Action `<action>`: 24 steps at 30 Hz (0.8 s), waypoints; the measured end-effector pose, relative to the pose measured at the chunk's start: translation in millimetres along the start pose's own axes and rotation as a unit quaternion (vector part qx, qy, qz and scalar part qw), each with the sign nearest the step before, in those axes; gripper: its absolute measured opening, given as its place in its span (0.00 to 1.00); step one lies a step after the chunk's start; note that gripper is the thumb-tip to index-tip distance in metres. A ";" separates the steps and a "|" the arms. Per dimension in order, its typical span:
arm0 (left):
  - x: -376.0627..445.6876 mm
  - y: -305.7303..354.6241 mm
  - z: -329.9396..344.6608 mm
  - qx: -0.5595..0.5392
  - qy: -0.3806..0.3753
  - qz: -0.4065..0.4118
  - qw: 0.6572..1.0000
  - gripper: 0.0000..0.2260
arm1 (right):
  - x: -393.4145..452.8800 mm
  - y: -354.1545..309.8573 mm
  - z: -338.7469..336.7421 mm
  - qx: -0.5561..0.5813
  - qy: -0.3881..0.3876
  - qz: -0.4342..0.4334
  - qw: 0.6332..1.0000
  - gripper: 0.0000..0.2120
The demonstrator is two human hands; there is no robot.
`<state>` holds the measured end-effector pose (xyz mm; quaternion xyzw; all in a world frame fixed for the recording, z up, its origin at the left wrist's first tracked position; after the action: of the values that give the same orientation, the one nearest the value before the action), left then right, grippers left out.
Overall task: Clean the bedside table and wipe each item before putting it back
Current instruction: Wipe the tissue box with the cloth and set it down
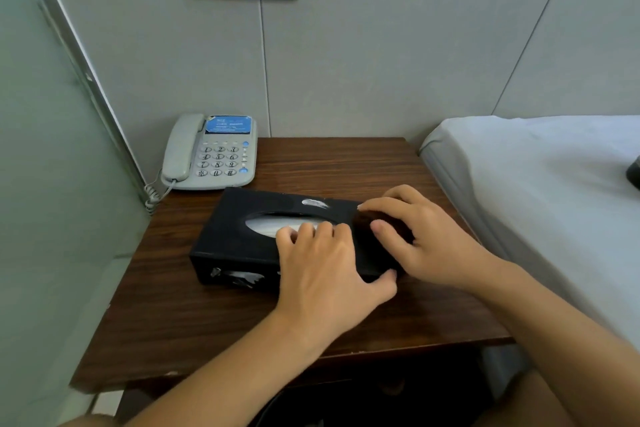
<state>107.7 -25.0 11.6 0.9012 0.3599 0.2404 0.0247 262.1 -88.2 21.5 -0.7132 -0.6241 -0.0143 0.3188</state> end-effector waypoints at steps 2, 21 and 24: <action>0.5 -0.3 0.0 -0.013 0.000 0.002 1.000 0.27 | -0.5 -2.3 -1.3 -0.013 0.013 -0.004 1.000 0.19; -0.2 -17.0 0.2 -0.100 -0.041 0.037 0.993 0.25 | 16.1 -22.3 -13.6 -0.051 -0.093 -0.056 0.993 0.12; 0.7 -17.2 -0.7 -0.088 -0.036 0.039 0.995 0.26 | 35.9 -8.5 -11.4 -0.094 -0.050 -0.029 0.994 0.12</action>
<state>96.9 -11.9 8.7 0.9170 0.3007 0.2390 0.1070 266.7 -61.8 49.3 -0.7215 -0.6555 -0.0465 0.2181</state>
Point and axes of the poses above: each hand's wrist, its own x-axis towards the middle knuckle, its own z-axis out of the palm, y = z × x, the point moved 4 cm from there along x, towards the middle knuckle, and after that the axes turned 9 degrees about y, right-handed, at the moved point
